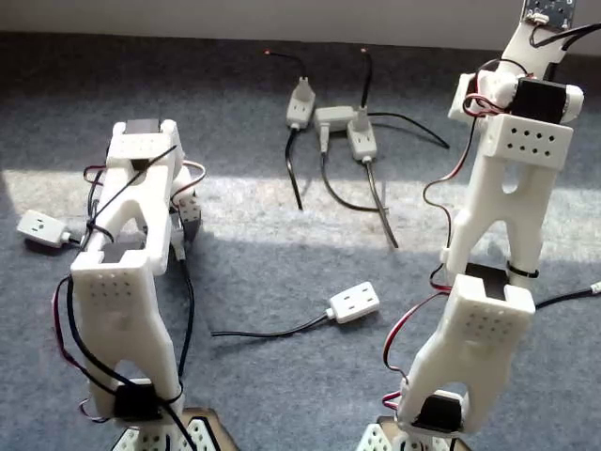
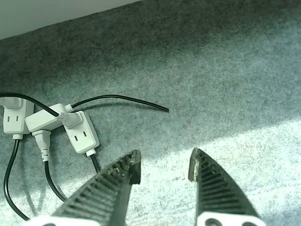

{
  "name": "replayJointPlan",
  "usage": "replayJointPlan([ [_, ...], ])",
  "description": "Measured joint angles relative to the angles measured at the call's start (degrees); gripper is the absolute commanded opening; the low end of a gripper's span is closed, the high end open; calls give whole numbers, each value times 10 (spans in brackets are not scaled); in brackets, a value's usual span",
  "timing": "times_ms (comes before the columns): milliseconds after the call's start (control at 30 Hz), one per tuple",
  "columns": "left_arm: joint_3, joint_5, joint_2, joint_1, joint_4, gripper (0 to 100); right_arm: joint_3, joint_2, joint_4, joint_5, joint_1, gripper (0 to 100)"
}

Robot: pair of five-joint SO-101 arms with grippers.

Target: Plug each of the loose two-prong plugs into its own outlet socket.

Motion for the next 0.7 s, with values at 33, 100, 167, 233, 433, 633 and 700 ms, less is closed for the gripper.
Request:
replayJointPlan([
  [33, -26, -17, 3, 8, 4, 5, 0, 0, 0, 0, 0, 177],
  [100, -90, -57, 3, 31, 14, 5, 0, 0, 0, 0, 0, 177],
  [167, -159, -99, 3, 61, 30, 6, 0, 0, 0, 0, 0, 177],
  [233, -232, -138, 3, 92, 48, 6, 0, 0, 0, 0, 0, 177],
  [433, -441, -236, 3, 168, 72, 6, 0, 0, 0, 0, 0, 177],
  [633, -550, -282, 3, 194, 84, 5, 0, 0, 0, 0, 0, 177],
  [700, -568, -285, 2, 194, 85, 5, 0, 0, 0, 0, 0, 177],
])
